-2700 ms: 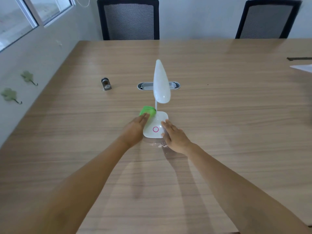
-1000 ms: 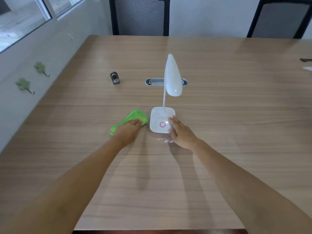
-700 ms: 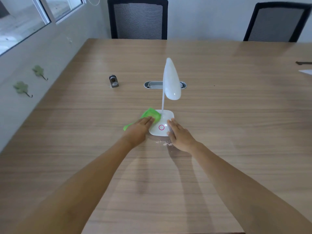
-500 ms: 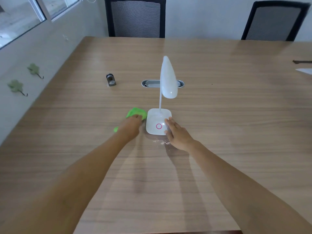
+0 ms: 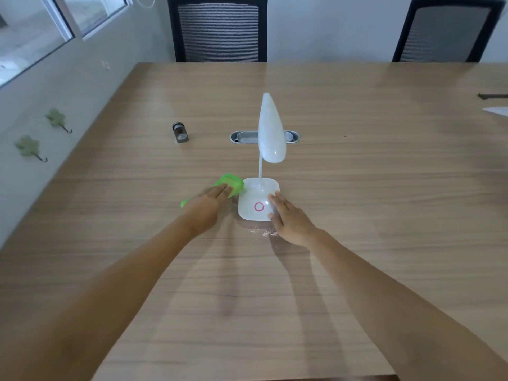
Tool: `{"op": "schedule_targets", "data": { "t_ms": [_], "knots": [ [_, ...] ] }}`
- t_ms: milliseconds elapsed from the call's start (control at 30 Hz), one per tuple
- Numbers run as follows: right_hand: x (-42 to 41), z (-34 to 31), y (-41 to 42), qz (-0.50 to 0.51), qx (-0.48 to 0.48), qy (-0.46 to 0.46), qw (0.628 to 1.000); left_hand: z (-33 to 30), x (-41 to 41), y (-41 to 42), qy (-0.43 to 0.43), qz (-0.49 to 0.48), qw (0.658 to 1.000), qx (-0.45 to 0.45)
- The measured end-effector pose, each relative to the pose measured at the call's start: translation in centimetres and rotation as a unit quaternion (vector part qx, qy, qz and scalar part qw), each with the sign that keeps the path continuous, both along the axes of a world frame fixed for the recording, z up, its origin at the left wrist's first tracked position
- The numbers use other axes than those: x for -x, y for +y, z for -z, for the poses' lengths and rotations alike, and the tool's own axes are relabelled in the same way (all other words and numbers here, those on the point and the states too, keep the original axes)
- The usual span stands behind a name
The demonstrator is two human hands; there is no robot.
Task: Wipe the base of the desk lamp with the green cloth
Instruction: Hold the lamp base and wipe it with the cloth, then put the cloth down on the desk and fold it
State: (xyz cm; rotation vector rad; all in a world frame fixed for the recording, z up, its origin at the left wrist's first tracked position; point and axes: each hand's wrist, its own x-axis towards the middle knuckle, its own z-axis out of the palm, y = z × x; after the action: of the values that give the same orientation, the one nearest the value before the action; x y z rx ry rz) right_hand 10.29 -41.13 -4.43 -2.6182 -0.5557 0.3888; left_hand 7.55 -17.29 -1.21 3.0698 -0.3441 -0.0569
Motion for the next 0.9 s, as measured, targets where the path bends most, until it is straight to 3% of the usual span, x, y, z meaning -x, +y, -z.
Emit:
{"op": "schedule_targets", "data": {
  "t_ms": [233,400,467,567,700,800,900],
  "knots": [
    [0.0,-0.6,0.0,-0.007,0.022,0.001,1.000,1.4,5.4,2.5,0.082,0.025,0.996,-0.039],
    [0.0,-1.1,0.1,-0.008,0.058,0.005,0.998,1.6,7.6,2.6,-0.033,-0.064,0.996,0.050],
    [0.2,-1.3,0.4,-0.001,0.079,-0.006,0.997,1.7,8.4,2.9,-0.036,-0.108,0.992,0.058],
    [1.1,-1.6,1.7,0.015,0.075,-0.094,0.993,2.3,9.3,3.9,-0.041,-0.154,0.985,0.071],
    [3.3,-1.6,5.4,-0.072,-0.005,-0.201,0.977,2.9,10.2,4.8,-0.047,-0.171,0.981,0.081],
    [4.2,-1.1,8.0,-0.143,0.047,-0.207,0.967,3.4,10.5,5.2,-0.019,-0.171,0.982,0.082],
    [4.1,-0.8,9.8,-0.149,0.122,-0.190,0.963,3.6,10.2,5.5,0.007,-0.174,0.981,0.082]
  ]
}}
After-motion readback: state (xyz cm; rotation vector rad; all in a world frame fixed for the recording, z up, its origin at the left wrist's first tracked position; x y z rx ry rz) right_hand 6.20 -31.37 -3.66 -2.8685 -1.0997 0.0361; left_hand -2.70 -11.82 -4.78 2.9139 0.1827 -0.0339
